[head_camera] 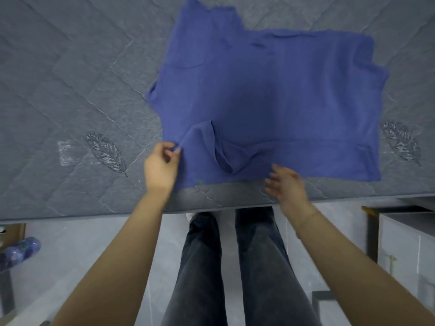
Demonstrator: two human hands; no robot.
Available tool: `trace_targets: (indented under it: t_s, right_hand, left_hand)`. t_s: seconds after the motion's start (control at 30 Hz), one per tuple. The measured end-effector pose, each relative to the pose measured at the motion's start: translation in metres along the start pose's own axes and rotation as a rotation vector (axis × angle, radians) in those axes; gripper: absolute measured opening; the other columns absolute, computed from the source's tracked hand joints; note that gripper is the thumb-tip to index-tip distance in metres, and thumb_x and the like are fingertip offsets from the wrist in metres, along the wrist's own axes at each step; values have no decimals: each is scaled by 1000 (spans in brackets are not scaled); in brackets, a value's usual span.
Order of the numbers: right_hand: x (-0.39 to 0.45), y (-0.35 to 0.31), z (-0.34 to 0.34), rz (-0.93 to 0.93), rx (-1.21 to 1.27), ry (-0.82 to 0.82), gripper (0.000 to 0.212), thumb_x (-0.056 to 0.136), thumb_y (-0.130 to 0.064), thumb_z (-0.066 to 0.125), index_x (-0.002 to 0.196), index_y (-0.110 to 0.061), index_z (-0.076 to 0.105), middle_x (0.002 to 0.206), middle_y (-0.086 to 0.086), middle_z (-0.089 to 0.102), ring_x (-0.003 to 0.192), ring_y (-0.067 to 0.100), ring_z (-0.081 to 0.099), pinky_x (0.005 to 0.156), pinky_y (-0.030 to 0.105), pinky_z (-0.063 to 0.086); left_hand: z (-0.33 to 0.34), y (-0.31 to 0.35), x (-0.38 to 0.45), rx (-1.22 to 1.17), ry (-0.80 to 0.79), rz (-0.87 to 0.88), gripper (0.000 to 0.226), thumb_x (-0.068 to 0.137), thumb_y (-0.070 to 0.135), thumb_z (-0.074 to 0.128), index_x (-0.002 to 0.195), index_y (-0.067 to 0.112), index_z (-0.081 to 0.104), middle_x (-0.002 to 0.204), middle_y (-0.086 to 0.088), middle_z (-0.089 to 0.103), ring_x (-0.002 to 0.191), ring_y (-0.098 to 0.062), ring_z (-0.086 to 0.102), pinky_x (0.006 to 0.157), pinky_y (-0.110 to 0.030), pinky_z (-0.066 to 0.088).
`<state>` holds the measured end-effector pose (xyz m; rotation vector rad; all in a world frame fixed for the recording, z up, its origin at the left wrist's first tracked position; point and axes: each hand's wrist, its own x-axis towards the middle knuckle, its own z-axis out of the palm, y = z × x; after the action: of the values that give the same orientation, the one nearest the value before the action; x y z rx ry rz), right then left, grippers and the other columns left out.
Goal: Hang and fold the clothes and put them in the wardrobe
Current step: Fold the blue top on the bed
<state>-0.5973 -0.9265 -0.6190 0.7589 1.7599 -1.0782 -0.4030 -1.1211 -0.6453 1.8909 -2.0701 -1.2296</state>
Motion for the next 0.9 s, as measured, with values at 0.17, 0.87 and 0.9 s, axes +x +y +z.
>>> trace_targets:
  t_s: [0.17, 0.87, 0.9]
  right_hand:
    - [-8, 15, 73, -40, -34, -44, 62, 88, -35, 70, 134, -16, 34, 126, 6, 51, 110, 22, 57, 99, 41, 49]
    - [26, 39, 45, -265, -192, -11, 31, 87, -2, 70, 111, -8, 50, 105, 14, 57, 86, 20, 62, 59, 23, 58]
    - [27, 40, 44, -319, -223, 15, 32, 87, -2, 70, 111, -8, 50, 104, 13, 57, 87, 20, 61, 62, 22, 57]
  left_hand:
    - [31, 50, 44, 63, -342, -33, 46, 95, 49, 51, 130, 22, 38, 76, -6, 69, 64, -26, 67, 72, -36, 54]
    - [13, -29, -16, -75, -413, -66, 47, 78, -2, 75, 121, 12, 63, 108, -7, 50, 87, -30, 58, 93, -39, 50]
    - [14, -28, -17, -14, -403, -9, 52, 78, -1, 76, 126, 12, 61, 109, -4, 46, 87, -25, 55, 95, -34, 48]
